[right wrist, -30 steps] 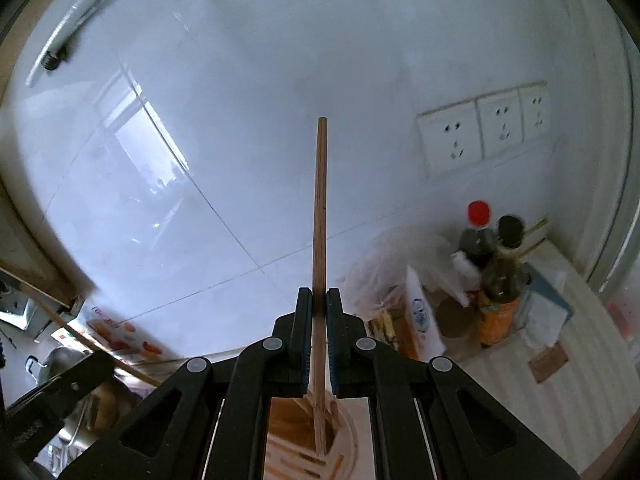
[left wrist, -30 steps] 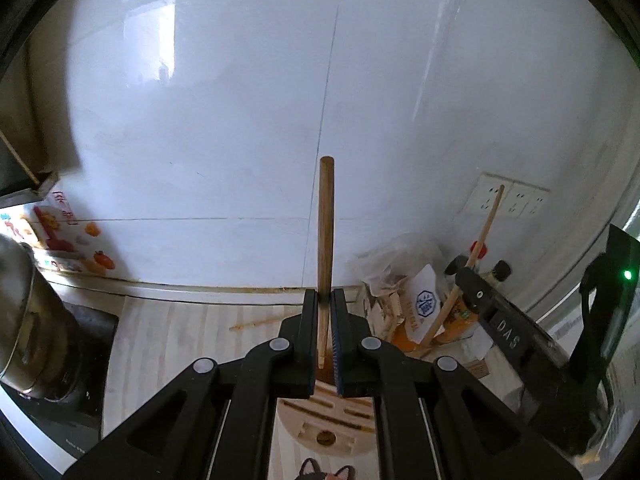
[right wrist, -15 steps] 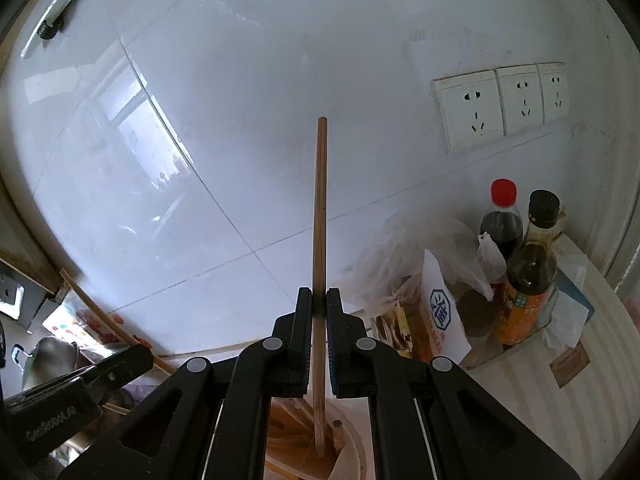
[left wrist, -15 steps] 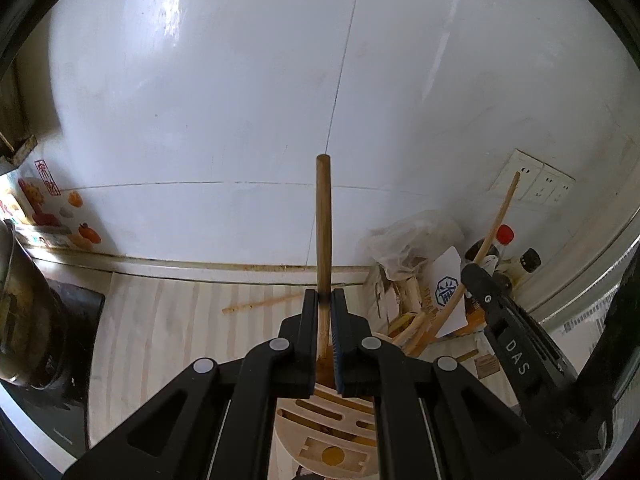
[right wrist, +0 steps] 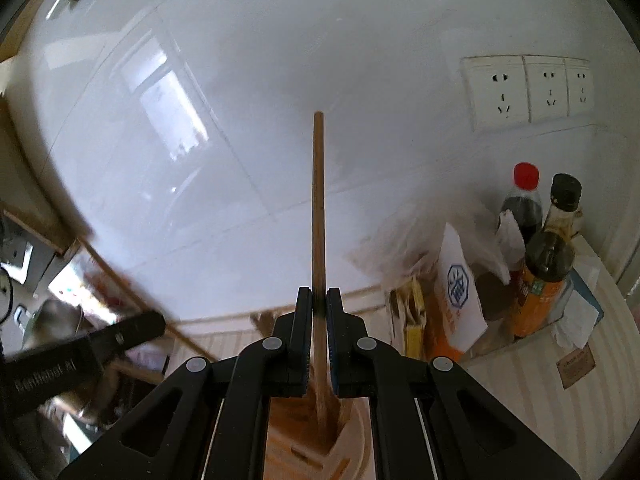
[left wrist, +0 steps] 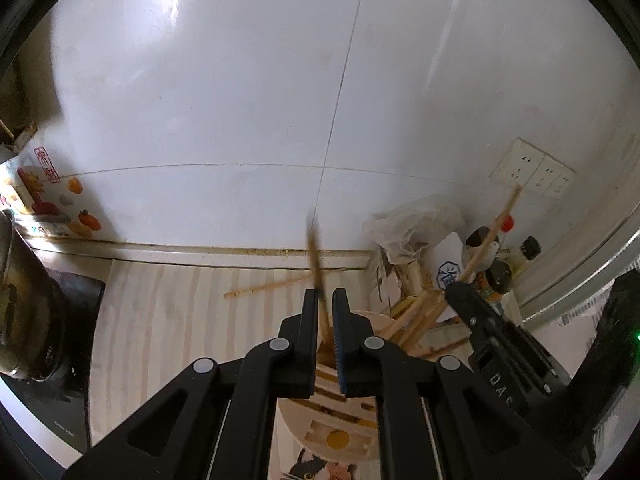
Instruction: Organize utensils
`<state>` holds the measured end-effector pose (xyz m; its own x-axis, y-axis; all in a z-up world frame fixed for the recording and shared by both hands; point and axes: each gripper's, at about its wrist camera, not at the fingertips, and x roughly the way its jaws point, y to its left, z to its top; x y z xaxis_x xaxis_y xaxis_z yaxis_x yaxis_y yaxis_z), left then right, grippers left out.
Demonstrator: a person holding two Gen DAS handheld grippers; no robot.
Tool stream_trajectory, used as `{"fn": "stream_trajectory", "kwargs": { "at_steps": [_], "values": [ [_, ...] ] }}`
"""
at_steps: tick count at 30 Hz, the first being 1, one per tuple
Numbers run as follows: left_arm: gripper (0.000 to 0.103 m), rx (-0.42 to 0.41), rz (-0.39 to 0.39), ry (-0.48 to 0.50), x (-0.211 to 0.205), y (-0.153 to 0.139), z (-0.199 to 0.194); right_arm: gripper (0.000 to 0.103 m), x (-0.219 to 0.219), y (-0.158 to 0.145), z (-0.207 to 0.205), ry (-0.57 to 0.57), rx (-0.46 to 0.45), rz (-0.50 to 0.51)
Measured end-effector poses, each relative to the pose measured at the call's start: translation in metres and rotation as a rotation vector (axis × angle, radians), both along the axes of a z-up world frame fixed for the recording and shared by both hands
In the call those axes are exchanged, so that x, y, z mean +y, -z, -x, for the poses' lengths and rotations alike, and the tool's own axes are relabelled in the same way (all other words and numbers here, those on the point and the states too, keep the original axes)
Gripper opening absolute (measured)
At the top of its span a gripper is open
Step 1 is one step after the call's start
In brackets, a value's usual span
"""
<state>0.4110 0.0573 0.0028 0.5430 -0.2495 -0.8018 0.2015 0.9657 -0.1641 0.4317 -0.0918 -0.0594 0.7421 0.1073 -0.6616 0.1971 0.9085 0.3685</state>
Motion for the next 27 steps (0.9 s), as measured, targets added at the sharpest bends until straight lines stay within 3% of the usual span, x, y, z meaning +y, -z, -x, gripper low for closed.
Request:
{"fn": "stream_trajectory", "kwargs": {
  "at_steps": [2,3,4,5,7,12,14,16,19,23,27],
  "values": [
    [0.01,-0.033,-0.005,-0.007,0.003,-0.016,0.01,0.011,-0.001,-0.007,0.008,-0.021,0.004,0.0],
    [0.012,-0.059,-0.01,-0.016,0.006,-0.025,0.017,0.024,-0.001,-0.011,0.012,-0.025,0.001,0.002],
    [0.026,-0.077,-0.022,-0.026,0.008,-0.033,0.023,0.041,-0.003,-0.018,0.018,-0.026,-0.005,0.009],
    [0.054,-0.091,-0.038,-0.039,0.01,-0.039,0.028,0.046,-0.005,-0.025,0.026,-0.024,-0.018,0.009],
    [0.088,-0.125,-0.057,-0.065,0.016,-0.047,0.039,0.049,-0.01,-0.039,0.042,-0.016,-0.042,0.02],
    [0.092,-0.169,-0.096,-0.126,0.031,-0.05,0.069,0.062,-0.015,-0.06,0.072,0.002,-0.03,0.104],
    [0.103,-0.194,-0.122,-0.151,0.035,-0.044,0.083,0.074,-0.012,-0.064,0.085,0.002,-0.025,0.15],
    [0.103,-0.22,-0.159,-0.178,0.035,-0.035,0.095,0.091,-0.006,-0.063,0.094,-0.015,-0.008,0.197],
    [0.103,-0.21,-0.217,-0.202,0.033,-0.016,0.109,0.101,0.002,-0.056,0.105,-0.031,0.031,0.265],
    [0.103,-0.17,-0.223,-0.243,0.038,0.004,0.121,0.103,0.009,-0.044,0.113,-0.061,0.073,0.3],
    [0.103,-0.173,-0.209,-0.251,0.039,0.003,0.143,0.103,0.016,-0.045,0.125,-0.065,0.074,0.324]
  ]
}}
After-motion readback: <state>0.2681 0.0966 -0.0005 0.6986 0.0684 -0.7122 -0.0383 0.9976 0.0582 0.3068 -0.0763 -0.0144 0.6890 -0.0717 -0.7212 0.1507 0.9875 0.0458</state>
